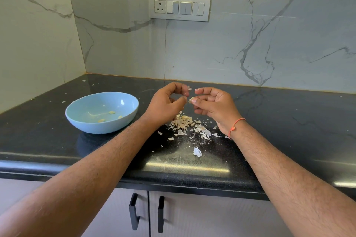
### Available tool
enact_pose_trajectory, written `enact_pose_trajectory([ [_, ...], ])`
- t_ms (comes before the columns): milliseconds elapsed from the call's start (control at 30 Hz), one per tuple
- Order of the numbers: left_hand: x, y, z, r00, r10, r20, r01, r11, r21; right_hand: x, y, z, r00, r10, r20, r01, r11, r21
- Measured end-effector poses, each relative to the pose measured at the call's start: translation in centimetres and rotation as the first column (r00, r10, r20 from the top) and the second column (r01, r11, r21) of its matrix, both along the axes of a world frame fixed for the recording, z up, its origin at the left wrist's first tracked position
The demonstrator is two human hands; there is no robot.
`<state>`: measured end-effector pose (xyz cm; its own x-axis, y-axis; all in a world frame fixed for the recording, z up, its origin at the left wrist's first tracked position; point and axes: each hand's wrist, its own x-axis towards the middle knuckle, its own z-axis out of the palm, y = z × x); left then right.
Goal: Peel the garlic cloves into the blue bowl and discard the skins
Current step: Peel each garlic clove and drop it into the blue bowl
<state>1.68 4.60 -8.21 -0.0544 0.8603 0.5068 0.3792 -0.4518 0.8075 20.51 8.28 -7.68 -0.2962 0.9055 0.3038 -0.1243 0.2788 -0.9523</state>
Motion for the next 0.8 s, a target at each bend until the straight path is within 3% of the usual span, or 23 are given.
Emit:
enact_pose_trajectory([
  [100, -0.10, 0.11, -0.27, 0.989, -0.077, -0.127, 0.087, 0.993, 0.074, 0.13, 0.11, -0.05, 1.000, 0.013, -0.024, -0.014, 0.999, -0.029],
  [233, -0.27, 0.45, -0.58, 0.971, 0.010, -0.239, 0.029, 0.987, 0.158, 0.25, 0.16, 0.04, 0.999, 0.032, -0.040, -0.035, 0.997, -0.070],
  [533, 0.00, 0.03, -0.16, 0.989, 0.085, -0.122, -0.069, 0.989, 0.133, 0.24, 0.40, -0.19, 0.999, 0.040, 0.007, -0.039, 0.995, -0.087],
  [800, 0.03, -0.07, -0.02, 0.999, 0.044, -0.003, -0.044, 0.999, 0.006, 0.00, 0.29, -0.35, 0.987, -0.073, 0.145, 0.064, 0.996, 0.062],
])
